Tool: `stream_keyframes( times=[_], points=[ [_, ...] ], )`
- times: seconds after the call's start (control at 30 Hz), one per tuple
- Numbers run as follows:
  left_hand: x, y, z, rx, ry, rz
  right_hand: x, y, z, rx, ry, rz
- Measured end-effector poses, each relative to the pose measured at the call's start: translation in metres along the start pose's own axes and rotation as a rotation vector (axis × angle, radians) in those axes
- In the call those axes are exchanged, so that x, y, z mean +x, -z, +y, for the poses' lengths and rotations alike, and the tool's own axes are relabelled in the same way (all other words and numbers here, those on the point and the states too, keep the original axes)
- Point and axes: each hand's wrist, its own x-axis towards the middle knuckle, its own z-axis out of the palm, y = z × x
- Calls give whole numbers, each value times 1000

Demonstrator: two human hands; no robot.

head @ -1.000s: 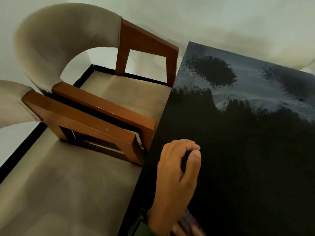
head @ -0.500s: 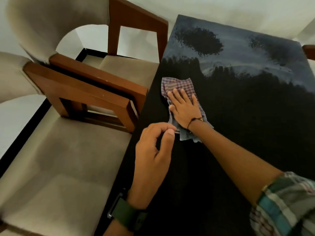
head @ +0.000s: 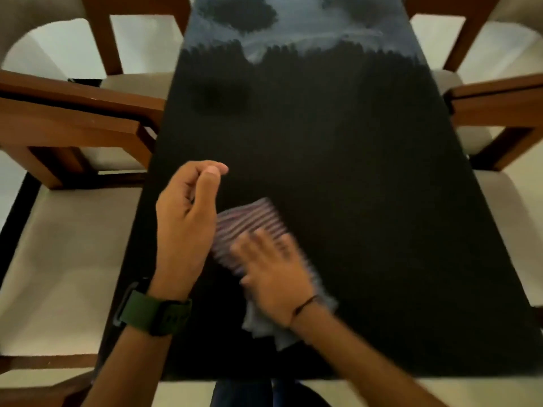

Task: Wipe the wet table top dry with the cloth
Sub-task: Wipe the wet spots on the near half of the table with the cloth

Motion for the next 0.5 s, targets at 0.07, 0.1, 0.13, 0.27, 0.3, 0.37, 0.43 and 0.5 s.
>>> stream_keyframes(
  times=[0.07, 0.1, 0.13, 0.27, 0.3, 0.37, 0.43, 0.5],
  points=[
    [-16, -8, 5, -8, -20, -31, -55, 20, 88, -99, -407, 59],
    [-23, -11, 5, -6, -25, -45, -88, 28, 127, -152, -588, 92],
    [-30, -14, 7, -12, -27, -58, -122, 35, 160, -137, -740, 125],
    [-53, -17, 17, -61, -47, -79, -191, 58, 208, 53, -1158, 152],
    [-58, -15, 20, -70, -39, -73, -190, 59, 202, 59, -1194, 164],
    [-67, -10, 27, -90, -39, -53, -175, 51, 173, 32, -1180, 149],
    [-75, 0, 33, -86, -45, -31, -147, 31, 116, -90, -954, 133],
    [-82, 12, 38, -69, -44, -17, -117, 9, 40, -105, -645, 78]
  ],
)
